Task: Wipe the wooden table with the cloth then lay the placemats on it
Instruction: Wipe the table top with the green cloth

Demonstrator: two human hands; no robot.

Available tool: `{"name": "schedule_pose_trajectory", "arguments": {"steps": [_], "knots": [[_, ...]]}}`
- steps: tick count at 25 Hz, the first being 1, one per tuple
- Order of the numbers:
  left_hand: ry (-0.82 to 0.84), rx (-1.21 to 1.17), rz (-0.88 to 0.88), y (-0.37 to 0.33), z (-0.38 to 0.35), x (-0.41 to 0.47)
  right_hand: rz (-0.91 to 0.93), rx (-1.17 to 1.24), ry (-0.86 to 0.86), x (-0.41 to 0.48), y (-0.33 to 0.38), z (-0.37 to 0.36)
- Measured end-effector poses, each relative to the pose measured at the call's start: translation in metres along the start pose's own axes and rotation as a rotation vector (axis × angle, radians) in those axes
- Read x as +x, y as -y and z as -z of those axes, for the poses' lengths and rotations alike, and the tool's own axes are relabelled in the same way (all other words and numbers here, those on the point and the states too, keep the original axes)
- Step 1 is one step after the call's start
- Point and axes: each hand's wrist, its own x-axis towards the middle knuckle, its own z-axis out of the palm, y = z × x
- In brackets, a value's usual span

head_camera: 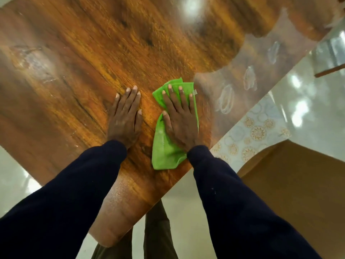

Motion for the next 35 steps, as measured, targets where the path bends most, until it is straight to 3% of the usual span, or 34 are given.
{"name": "schedule_pose_trajectory", "arguments": {"steps": [5, 9, 13, 17, 21, 24, 28, 32, 35], "knots": [[0.001, -0.006, 0.016, -0.003, 0.001, 0.003, 0.283, 0.023, 0.153, -0.076, -0.043, 0.008], [-0.020, 0.020, 0.023, -0.004, -0.002, 0.002, 0.086, -0.010, 0.076, -0.039, -0.091, 0.016], [-0.031, 0.037, 0.013, -0.003, -0.004, 0.001, -0.114, -0.015, -0.020, 0.017, -0.060, 0.012], [-0.044, 0.055, 0.000, -0.003, -0.004, 0.001, -0.022, -0.003, 0.024, 0.005, -0.016, 0.004], [-0.060, 0.051, -0.023, -0.005, -0.006, 0.002, 0.034, 0.087, 0.100, -0.063, -0.017, 0.007], [-0.063, 0.056, -0.014, -0.005, -0.005, 0.000, -0.150, 0.072, 0.048, -0.084, -0.053, 0.011], [-0.016, 0.066, 0.028, -0.008, -0.001, 0.001, -0.354, -0.004, -0.045, -0.036, -0.108, 0.021], [0.026, 0.069, 0.028, -0.008, -0.001, 0.001, -0.323, -0.018, -0.076, 0.040, -0.115, 0.020], [0.043, 0.078, 0.024, -0.011, 0.004, 0.001, -0.172, -0.013, -0.044, 0.054, -0.094, 0.018]]}}
